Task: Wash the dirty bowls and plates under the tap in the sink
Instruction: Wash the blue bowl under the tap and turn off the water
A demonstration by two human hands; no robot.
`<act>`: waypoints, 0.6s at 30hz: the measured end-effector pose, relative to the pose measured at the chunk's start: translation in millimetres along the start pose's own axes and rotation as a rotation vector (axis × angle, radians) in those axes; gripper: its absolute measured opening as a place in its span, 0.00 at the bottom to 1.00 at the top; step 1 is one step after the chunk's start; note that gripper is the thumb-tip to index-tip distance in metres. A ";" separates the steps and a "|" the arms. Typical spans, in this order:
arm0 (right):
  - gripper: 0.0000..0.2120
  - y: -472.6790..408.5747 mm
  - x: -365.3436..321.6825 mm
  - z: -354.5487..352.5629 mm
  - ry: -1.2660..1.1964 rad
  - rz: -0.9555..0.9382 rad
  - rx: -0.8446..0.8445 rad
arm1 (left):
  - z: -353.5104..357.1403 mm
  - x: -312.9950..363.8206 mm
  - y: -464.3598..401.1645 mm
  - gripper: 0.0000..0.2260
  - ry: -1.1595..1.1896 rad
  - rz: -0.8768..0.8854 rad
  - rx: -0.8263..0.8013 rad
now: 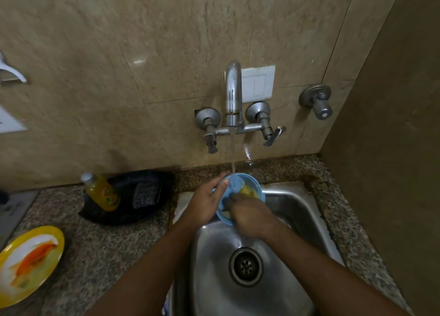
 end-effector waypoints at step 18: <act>0.13 20.6 15.9 -32.0 -0.178 0.101 0.210 | -28.1 1.0 18.6 0.23 -0.719 0.096 0.206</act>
Point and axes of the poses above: each hand's wrist, its own y-axis away from the middle knuckle, its own z-axis out of the palm, x = y × z, the point moved 8 cm from there along -y, towards the middle knuckle, and after that the axes turned 10 degrees about -y, right-handed, at the moved point
